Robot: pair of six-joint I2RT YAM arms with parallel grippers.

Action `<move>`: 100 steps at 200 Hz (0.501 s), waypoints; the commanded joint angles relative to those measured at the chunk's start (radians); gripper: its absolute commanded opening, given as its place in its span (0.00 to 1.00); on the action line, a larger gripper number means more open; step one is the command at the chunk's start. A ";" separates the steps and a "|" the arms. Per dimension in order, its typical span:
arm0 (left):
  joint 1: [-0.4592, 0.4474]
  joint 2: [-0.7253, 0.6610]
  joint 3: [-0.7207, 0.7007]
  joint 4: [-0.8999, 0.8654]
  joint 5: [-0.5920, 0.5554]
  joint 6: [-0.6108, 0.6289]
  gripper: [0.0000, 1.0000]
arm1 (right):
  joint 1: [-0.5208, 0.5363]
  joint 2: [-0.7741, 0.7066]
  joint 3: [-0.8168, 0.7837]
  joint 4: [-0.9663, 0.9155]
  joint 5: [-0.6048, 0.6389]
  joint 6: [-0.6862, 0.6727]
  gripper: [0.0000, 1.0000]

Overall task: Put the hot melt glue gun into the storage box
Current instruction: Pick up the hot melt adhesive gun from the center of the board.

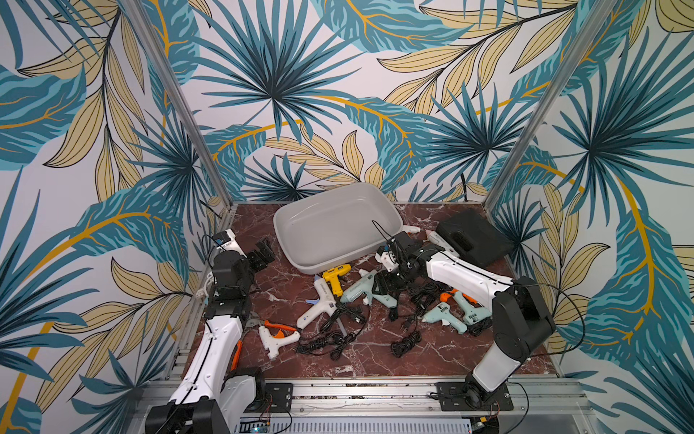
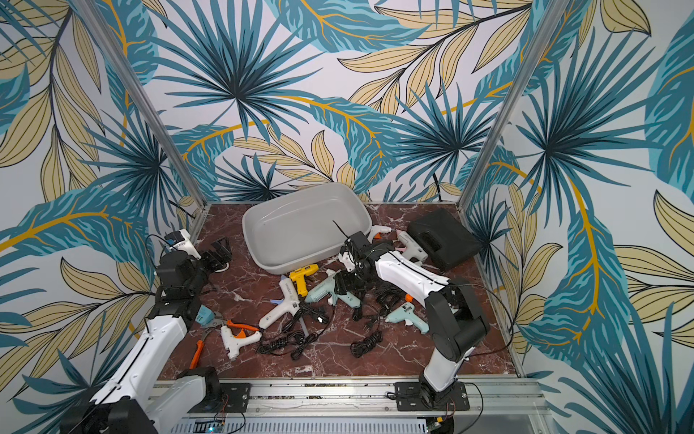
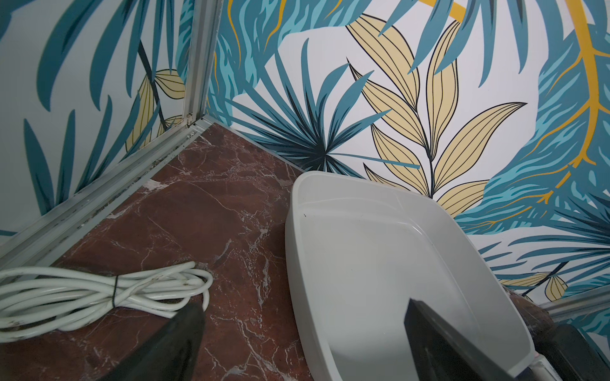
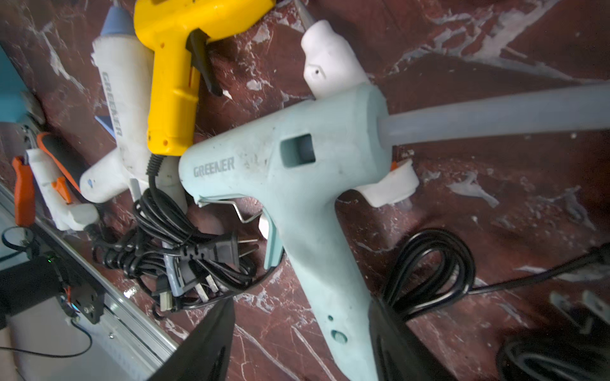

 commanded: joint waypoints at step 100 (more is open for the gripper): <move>0.011 0.011 0.033 0.003 0.011 0.015 1.00 | 0.008 0.056 -0.013 -0.025 0.117 -0.143 0.61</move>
